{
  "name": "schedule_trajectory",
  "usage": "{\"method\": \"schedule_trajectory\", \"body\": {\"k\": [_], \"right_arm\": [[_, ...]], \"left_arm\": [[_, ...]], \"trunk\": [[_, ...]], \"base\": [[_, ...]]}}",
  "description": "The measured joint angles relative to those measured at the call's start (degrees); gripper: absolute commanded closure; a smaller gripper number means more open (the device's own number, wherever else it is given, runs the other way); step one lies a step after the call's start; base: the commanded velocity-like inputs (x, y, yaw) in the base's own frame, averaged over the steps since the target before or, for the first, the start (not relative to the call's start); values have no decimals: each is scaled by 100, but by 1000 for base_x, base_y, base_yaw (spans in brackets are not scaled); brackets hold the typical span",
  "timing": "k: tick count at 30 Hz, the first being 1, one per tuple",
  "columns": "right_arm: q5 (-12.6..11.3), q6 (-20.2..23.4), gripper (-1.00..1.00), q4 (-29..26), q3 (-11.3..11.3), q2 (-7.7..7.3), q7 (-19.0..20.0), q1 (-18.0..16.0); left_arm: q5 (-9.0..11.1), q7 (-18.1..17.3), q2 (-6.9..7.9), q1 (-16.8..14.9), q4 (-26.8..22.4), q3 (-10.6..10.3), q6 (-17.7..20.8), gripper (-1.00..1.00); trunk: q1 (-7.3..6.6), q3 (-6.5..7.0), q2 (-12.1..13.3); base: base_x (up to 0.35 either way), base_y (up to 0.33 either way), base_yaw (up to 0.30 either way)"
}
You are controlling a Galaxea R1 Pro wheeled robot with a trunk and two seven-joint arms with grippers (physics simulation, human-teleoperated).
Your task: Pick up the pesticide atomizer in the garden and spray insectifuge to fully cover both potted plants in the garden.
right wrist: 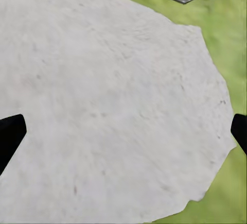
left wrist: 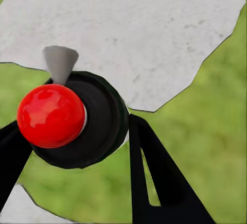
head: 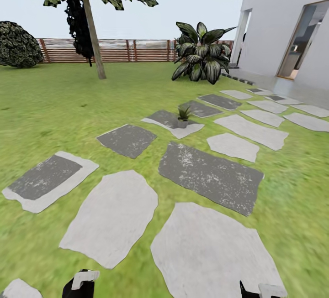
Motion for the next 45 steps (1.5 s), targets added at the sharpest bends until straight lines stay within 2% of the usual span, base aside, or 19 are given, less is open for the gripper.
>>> {"method": "schedule_trajectory", "body": {"k": [37,45], "right_arm": [[-1,2,-100,0,1,0,6,0],[0,0,-100,-2,1,0,17,3]], "left_arm": [[0,0,0,1,0,2,0,100],[0,0,-1,-1,2,1,-1,100]], "trunk": [[0,0,0],[0,20,0]], "base": [[339,0,-1],[339,0,-159]]}}
